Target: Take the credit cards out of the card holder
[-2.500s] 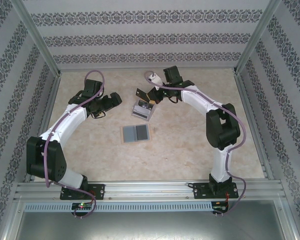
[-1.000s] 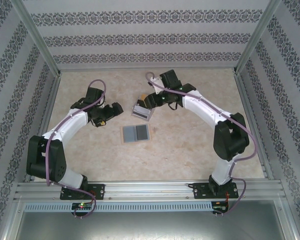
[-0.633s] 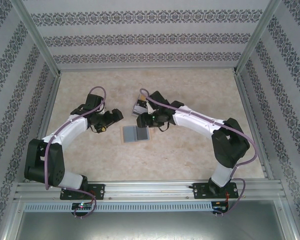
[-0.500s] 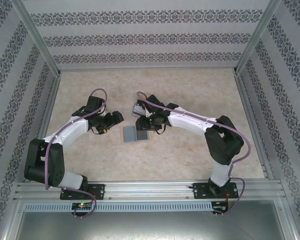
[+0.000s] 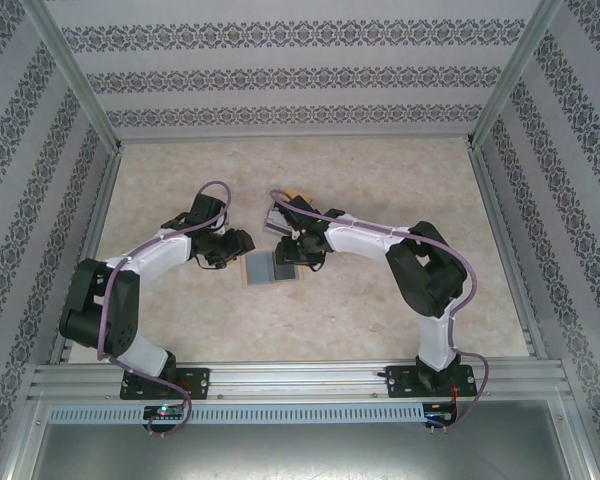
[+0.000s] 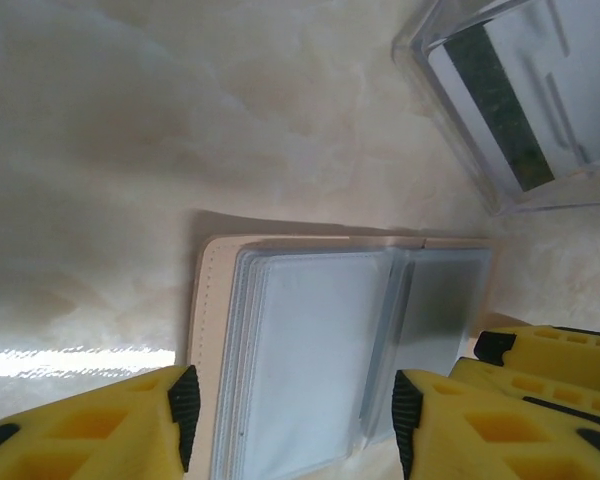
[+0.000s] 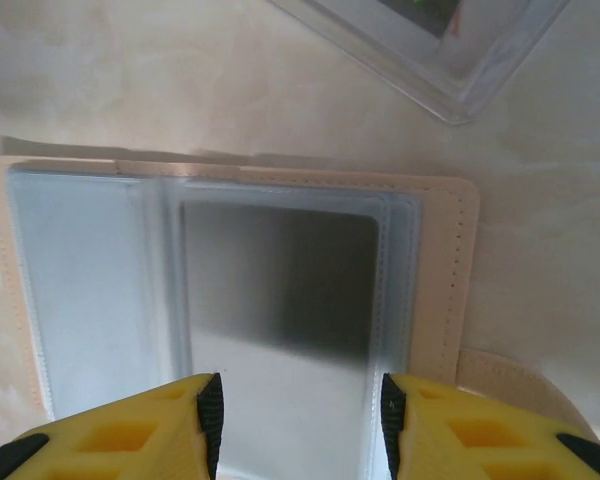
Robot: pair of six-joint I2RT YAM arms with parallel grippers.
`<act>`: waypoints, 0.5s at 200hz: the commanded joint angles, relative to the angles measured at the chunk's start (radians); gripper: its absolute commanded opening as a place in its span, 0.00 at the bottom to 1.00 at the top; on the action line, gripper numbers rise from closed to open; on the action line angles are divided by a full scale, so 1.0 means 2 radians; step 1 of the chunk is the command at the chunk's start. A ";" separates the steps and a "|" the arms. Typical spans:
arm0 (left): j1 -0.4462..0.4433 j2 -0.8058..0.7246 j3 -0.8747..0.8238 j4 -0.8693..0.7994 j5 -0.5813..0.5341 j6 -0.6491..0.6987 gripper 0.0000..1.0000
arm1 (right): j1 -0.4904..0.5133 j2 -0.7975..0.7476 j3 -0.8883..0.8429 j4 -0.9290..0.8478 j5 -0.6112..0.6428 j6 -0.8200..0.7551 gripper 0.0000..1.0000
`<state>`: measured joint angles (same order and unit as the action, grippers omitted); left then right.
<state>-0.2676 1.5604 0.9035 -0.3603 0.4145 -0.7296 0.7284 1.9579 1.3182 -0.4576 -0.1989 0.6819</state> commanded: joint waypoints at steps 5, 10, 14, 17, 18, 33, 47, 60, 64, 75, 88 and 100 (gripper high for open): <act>-0.010 0.027 0.021 0.009 0.003 -0.006 0.51 | -0.005 0.015 0.016 -0.010 0.003 -0.006 0.48; -0.011 0.031 0.023 0.008 0.004 -0.005 0.50 | -0.004 0.018 0.019 -0.011 0.001 -0.008 0.48; -0.012 0.034 0.024 0.008 0.004 -0.006 0.50 | -0.003 0.019 0.020 -0.012 0.000 -0.008 0.48; -0.013 0.036 0.025 0.007 0.005 -0.006 0.49 | -0.003 0.020 0.021 -0.012 0.000 -0.009 0.48; -0.013 0.037 0.025 0.007 0.005 -0.006 0.49 | -0.003 0.021 0.021 -0.012 0.000 -0.009 0.48; -0.017 0.046 0.028 0.008 0.005 -0.009 0.48 | -0.002 0.022 0.020 -0.006 -0.007 -0.009 0.48; -0.018 0.057 0.031 0.008 0.005 -0.010 0.46 | -0.002 0.024 0.020 -0.003 -0.014 -0.010 0.47; -0.020 0.068 0.035 0.007 0.006 -0.011 0.43 | -0.003 0.024 0.020 -0.003 -0.016 -0.010 0.47; -0.021 0.072 0.036 0.007 0.007 -0.011 0.41 | -0.004 0.024 0.020 -0.003 -0.016 -0.010 0.47; -0.023 0.081 0.038 0.006 0.008 -0.010 0.39 | -0.005 0.027 0.020 -0.005 -0.018 -0.010 0.47; -0.024 0.086 0.039 0.004 0.006 -0.013 0.37 | -0.007 0.028 0.018 -0.003 -0.024 -0.006 0.47; -0.026 0.086 0.039 0.004 0.003 -0.014 0.36 | -0.010 0.028 0.015 0.005 -0.040 -0.002 0.47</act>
<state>-0.3023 1.7187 0.9581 -0.3531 0.4183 -0.7452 0.7254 1.9930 1.3399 -0.4587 -0.2264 0.6754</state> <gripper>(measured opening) 0.370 0.472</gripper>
